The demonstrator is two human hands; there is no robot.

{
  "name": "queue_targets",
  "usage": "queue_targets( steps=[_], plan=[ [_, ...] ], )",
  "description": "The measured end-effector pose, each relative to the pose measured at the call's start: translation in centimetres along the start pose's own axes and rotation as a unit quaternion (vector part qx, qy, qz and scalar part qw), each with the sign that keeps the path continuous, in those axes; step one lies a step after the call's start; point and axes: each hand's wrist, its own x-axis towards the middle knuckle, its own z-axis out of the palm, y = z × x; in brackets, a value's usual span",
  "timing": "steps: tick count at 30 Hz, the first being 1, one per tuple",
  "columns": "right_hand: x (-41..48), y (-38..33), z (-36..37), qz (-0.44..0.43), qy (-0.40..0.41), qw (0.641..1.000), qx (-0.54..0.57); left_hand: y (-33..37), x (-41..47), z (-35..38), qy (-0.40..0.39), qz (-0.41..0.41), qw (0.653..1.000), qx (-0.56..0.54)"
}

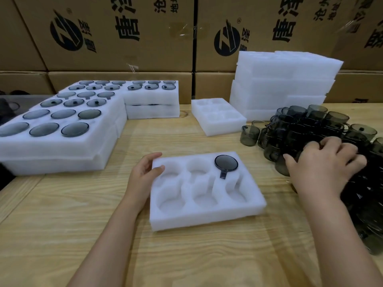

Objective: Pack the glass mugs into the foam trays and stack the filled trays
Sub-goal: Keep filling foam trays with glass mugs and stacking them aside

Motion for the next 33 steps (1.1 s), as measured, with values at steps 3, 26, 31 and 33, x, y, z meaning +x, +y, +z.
queue_targets(
  steps=[3,26,31,33],
  plan=[
    [0.2,0.4,0.3,-0.009,-0.063,0.996,-0.064,0.0,0.0,0.1,-0.004,0.005,1.000,-0.001],
    [-5.6,-7.3,0.0,-0.050,-0.215,0.653,0.724,2.0,-1.1,1.3,-0.035,0.083,0.990,0.112],
    [-6.3,-7.7,-0.1,-0.108,-0.181,0.699,0.683,4.3,-2.5,3.8,-0.156,0.207,0.934,0.245],
    [-6.5,-7.7,-0.2,-0.122,-0.190,0.693,0.685,4.3,-2.7,4.4,-0.196,0.216,0.912,0.289]
  ],
)
